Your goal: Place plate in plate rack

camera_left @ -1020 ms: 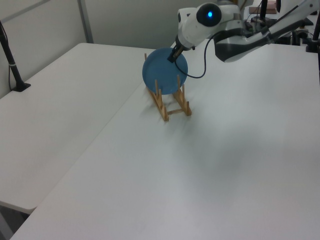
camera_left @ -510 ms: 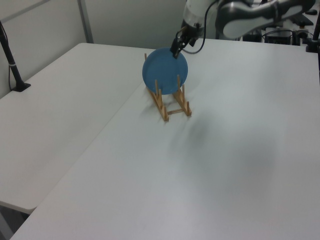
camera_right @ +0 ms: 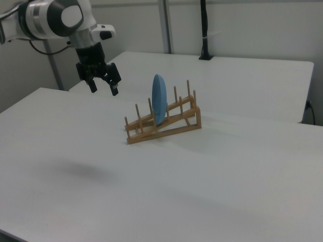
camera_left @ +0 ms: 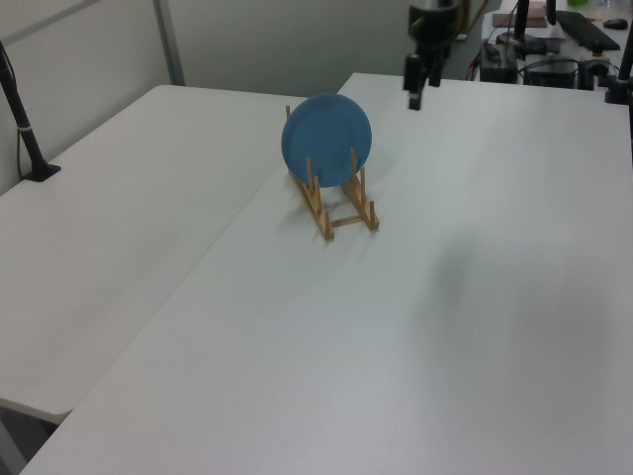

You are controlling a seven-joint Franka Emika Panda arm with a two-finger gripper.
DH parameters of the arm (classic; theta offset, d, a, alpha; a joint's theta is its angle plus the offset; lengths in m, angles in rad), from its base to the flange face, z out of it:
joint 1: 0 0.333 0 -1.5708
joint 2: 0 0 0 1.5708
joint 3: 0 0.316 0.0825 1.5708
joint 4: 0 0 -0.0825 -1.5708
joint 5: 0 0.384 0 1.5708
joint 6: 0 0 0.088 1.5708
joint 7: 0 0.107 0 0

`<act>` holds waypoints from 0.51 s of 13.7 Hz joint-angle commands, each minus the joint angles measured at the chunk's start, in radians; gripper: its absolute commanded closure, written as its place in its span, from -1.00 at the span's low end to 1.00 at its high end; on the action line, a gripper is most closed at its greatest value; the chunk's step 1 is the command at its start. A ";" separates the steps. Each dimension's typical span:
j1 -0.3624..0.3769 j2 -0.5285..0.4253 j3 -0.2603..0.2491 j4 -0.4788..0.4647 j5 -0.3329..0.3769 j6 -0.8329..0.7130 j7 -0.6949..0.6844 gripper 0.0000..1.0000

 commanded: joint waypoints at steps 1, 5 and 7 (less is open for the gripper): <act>-0.010 -0.149 -0.007 -0.151 0.031 -0.050 -0.094 -1.00; -0.027 -0.152 -0.008 -0.152 0.022 -0.069 -0.092 -1.00; -0.027 -0.151 -0.010 -0.152 0.022 -0.073 -0.092 -1.00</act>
